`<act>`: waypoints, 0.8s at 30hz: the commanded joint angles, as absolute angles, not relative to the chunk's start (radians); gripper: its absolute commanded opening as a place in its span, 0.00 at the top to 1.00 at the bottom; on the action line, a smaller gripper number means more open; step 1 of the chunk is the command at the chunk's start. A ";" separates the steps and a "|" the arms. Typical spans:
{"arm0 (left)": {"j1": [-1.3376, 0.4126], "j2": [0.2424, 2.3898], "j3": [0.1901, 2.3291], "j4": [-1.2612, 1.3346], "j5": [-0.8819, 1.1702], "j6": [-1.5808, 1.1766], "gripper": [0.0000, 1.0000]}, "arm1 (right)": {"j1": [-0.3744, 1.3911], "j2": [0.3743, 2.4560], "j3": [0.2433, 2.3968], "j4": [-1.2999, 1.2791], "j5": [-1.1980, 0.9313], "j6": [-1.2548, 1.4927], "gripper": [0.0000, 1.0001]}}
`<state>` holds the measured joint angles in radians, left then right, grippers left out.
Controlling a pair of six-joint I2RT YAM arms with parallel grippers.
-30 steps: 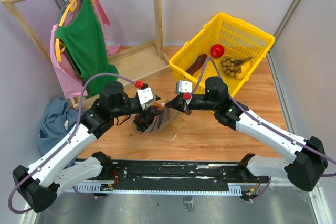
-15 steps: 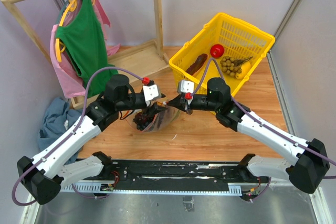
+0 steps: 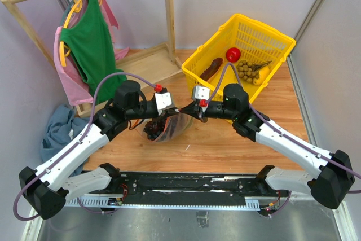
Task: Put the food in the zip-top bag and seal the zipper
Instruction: Zip the zipper food storage bag at the center of the board.
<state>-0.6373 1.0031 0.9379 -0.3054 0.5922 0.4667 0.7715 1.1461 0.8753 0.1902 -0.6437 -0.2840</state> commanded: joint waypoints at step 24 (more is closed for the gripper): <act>-0.637 0.956 0.950 -0.327 0.613 0.460 1.00 | 0.747 1.174 0.958 0.111 -0.708 -0.374 0.99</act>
